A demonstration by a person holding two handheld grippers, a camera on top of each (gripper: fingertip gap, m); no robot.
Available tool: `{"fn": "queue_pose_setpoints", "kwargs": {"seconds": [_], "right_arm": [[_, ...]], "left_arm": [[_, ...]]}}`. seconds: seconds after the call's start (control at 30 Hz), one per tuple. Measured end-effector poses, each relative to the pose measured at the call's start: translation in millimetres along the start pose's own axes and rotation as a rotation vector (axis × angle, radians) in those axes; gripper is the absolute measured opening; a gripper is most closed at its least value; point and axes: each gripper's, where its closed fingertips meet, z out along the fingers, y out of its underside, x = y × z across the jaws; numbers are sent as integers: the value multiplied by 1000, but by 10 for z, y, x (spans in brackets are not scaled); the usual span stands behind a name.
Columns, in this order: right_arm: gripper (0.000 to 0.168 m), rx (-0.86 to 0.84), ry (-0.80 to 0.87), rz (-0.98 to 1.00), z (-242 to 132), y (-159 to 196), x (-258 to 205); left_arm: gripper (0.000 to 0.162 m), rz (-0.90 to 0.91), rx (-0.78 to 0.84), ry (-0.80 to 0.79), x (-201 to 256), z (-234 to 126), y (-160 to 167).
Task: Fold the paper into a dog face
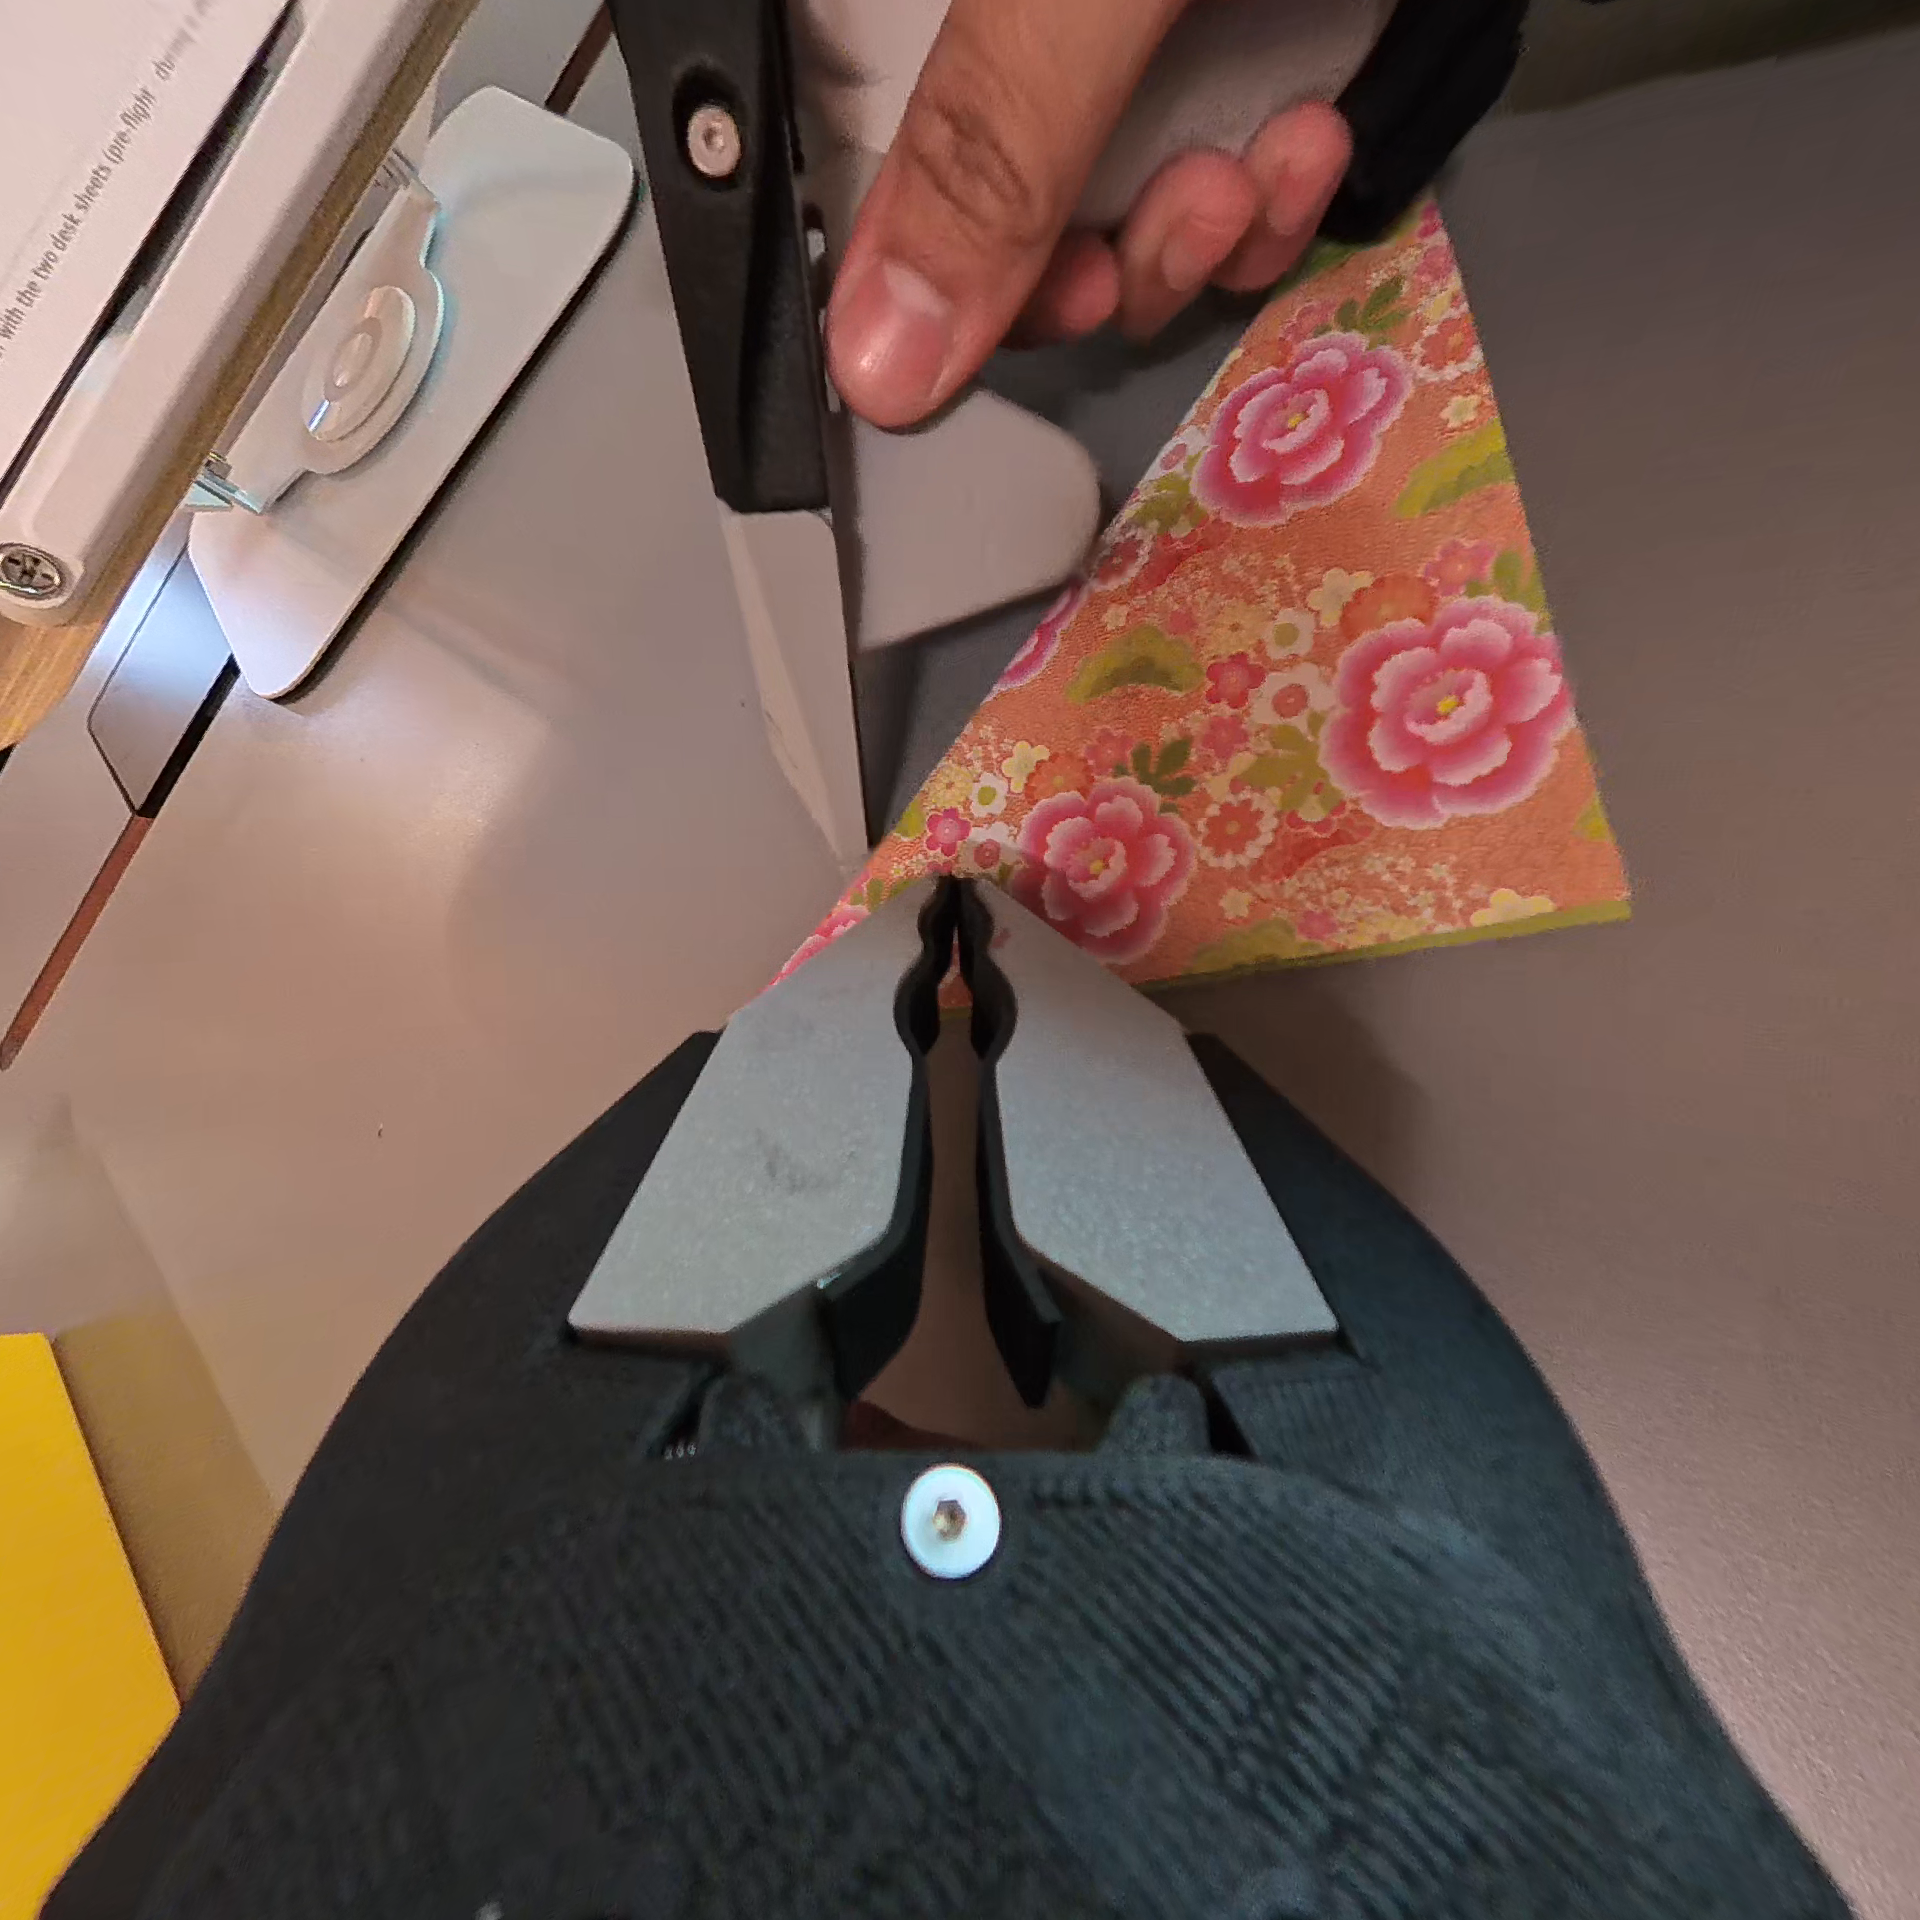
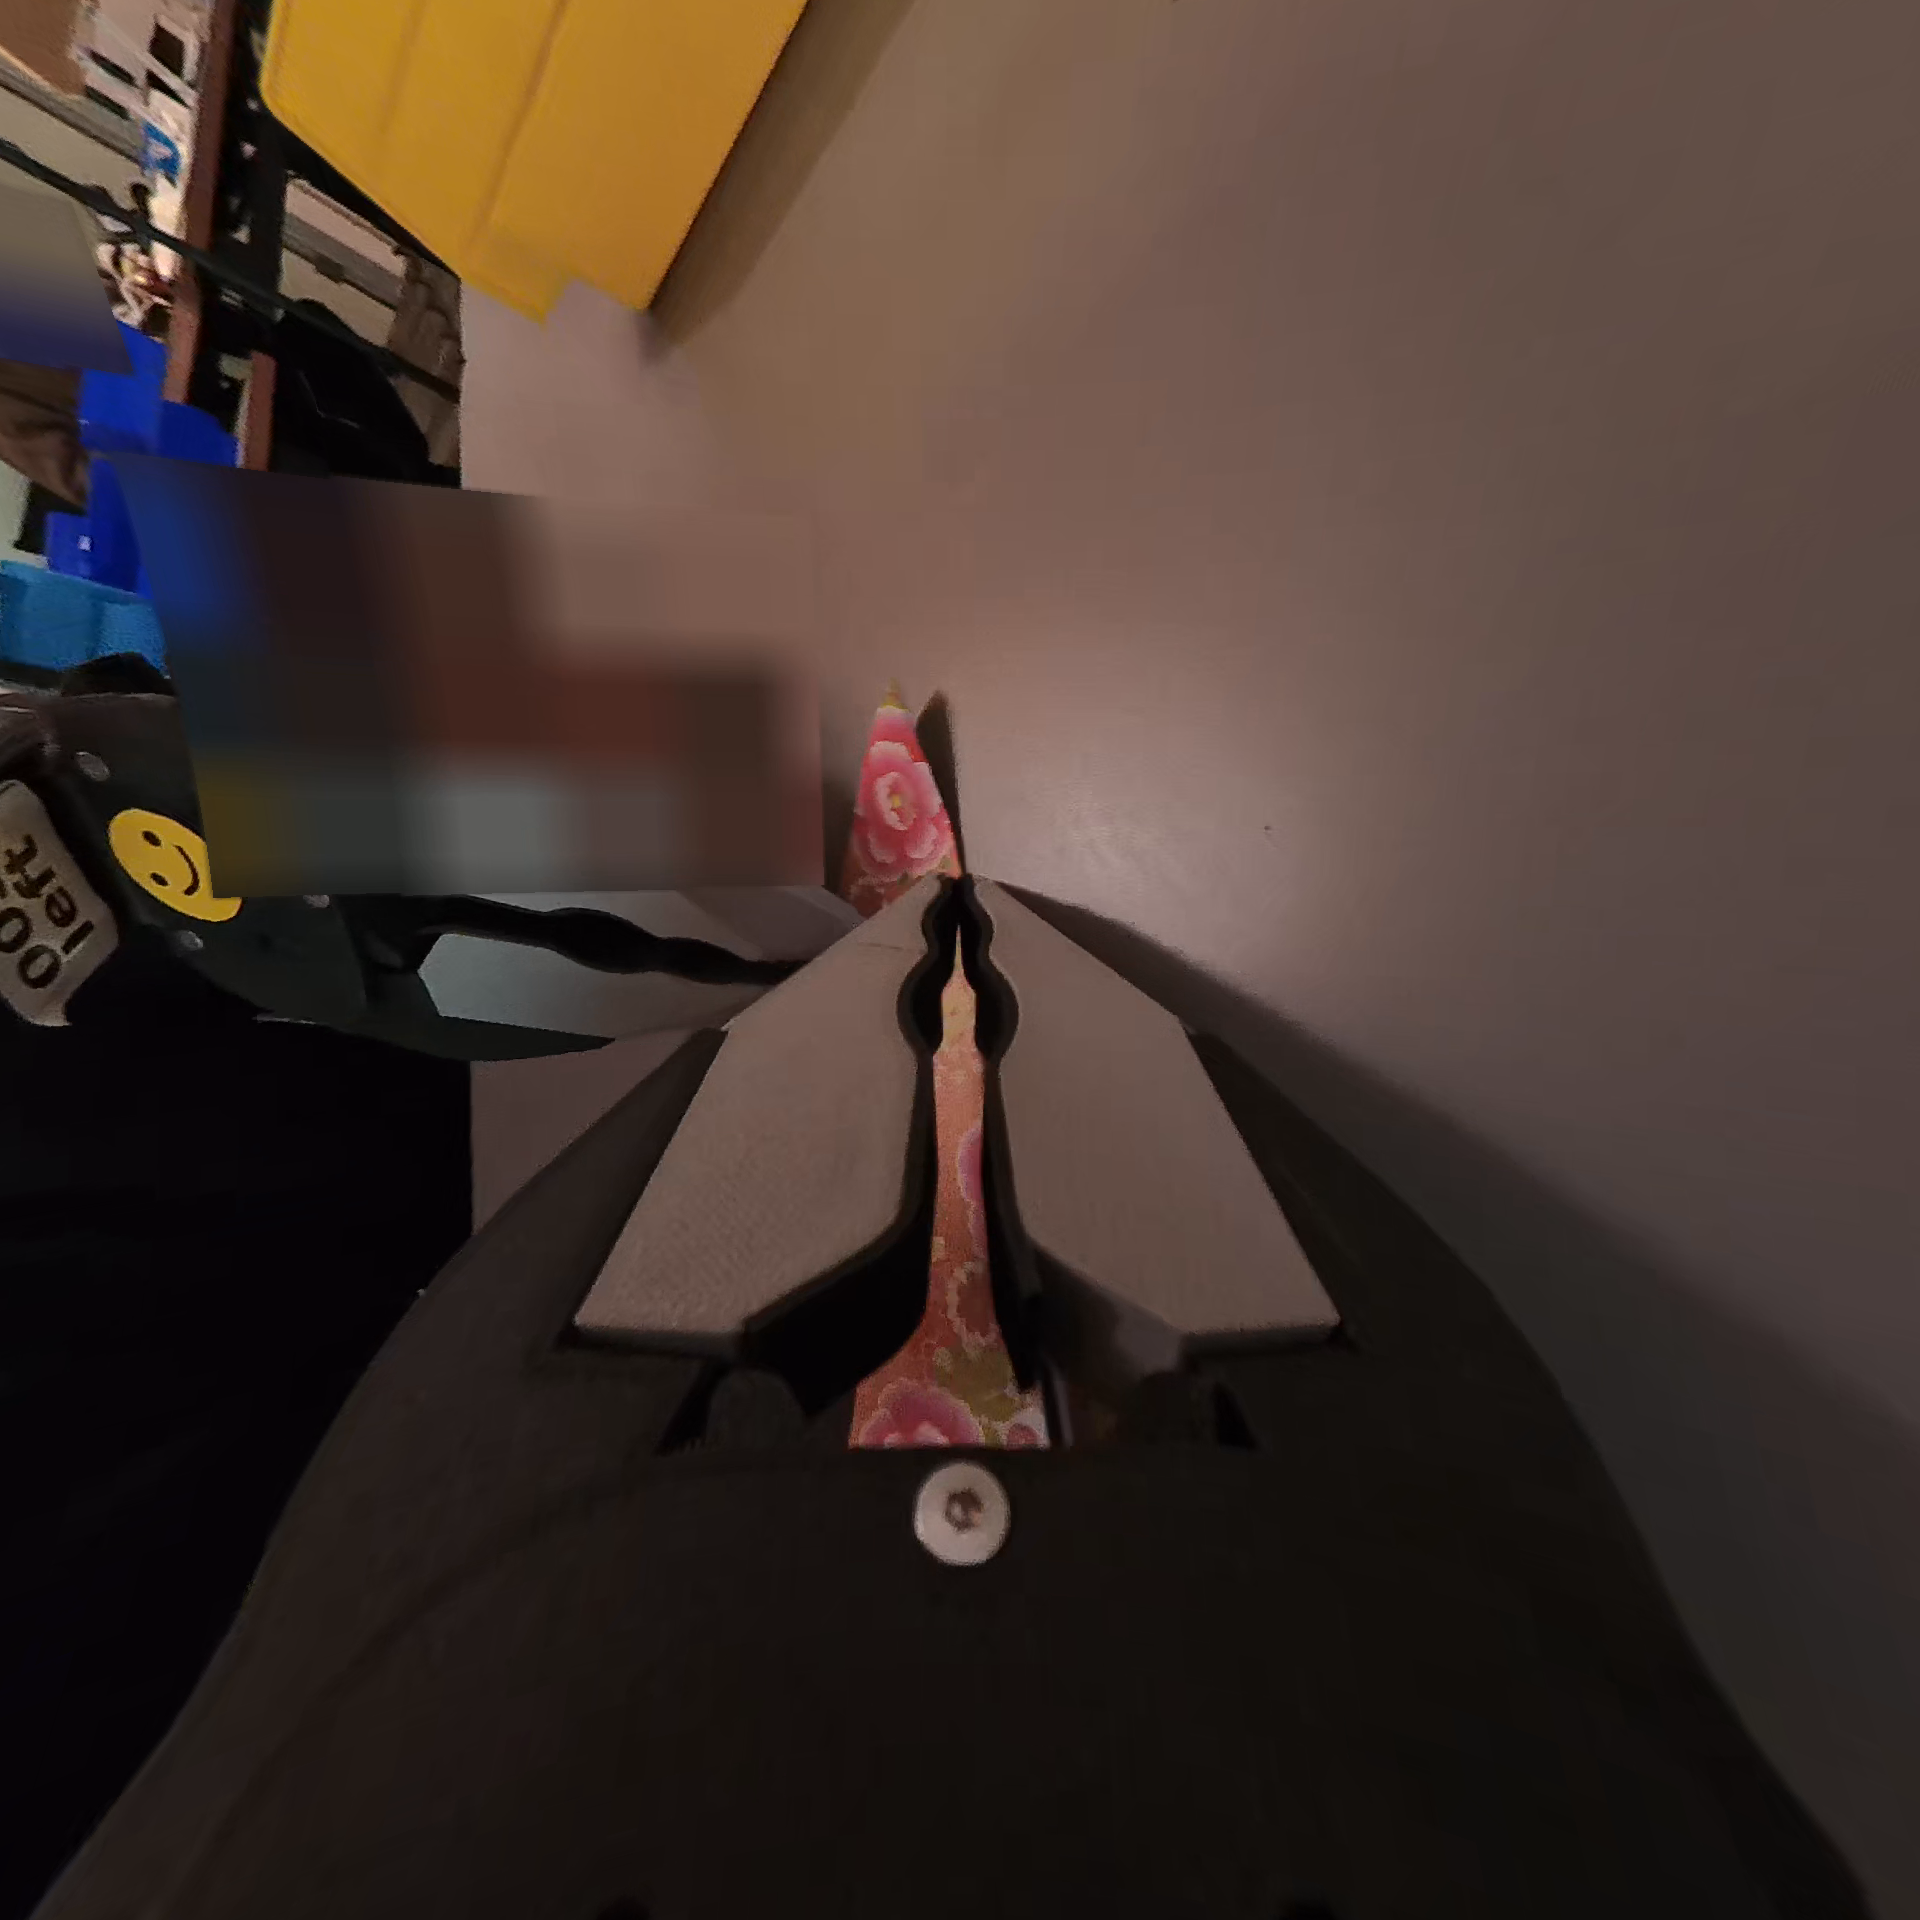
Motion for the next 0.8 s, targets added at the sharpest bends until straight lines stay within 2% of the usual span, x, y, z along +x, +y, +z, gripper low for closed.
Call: {"fn": "queue_pose_setpoints", "kwargs": {"seconds": [0.07,0.2,0.27,0.47,0.6,0.67,0.8], "right_arm": [[0,-21,-5,-10,-45,48,-16],[0,-46,-145,21,-82,141,-201],[0,-107,-111,15,-59,254,-134],[0,-102,-36,16,-214,250,-19],[0,-125,-140,24,-232,329,-176],[0,-177,-127,40,-200,421,-133],[0,-137,-38,26,-301,344,-10]], "left_arm": [[0,0,0,0,0,1,0],[0,-2,0,1,0,1,0],[0,-2,0,1,0,1,0],[0,1,0,-1,-1,1,0],[0,0,0,0,-1,1,0],[0,1,-1,-2,-3,1,0],[0,2,-1,-4,-3,1,0]]}}
